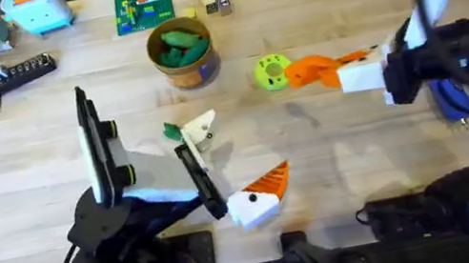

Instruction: Pick up the gripper from the table and insert it into the empty holder that is missing its gripper. Then pick up a screw, insert it into the mounting hole, and use the screwdriver to tighten it. Finally, clean up the table by picking up the vegetable and placing it into the bucket.

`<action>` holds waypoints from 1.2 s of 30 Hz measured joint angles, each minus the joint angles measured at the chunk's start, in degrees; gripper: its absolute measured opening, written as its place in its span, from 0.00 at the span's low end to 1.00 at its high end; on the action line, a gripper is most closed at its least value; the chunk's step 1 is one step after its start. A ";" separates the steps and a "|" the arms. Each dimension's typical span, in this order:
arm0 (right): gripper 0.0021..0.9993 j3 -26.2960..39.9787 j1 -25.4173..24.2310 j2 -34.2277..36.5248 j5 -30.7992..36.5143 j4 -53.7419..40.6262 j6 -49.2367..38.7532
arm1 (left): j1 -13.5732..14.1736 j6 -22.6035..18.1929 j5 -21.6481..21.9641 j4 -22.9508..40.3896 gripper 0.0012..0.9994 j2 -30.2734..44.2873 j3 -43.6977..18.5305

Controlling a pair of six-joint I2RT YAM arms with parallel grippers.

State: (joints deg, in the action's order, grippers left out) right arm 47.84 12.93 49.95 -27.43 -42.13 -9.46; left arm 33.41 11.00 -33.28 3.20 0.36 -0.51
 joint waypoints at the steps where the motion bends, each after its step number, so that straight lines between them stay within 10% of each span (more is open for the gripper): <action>1: 0.01 -1.09 0.00 -0.23 -3.46 2.65 3.15 | 0.00 0.00 0.00 -0.01 0.99 0.00 0.00; 16: 0.01 -9.77 0.00 13.09 -36.50 17.85 36.63 | 0.00 0.00 0.00 0.00 0.99 0.00 0.00; 36: 0.01 -9.77 5.95 25.93 -45.97 31.48 52.88 | 0.00 0.00 0.00 0.00 0.99 0.00 0.00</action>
State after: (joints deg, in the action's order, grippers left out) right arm 38.06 18.87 75.88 -73.41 -10.65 43.42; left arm 33.41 11.00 -33.28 3.20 0.36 -0.51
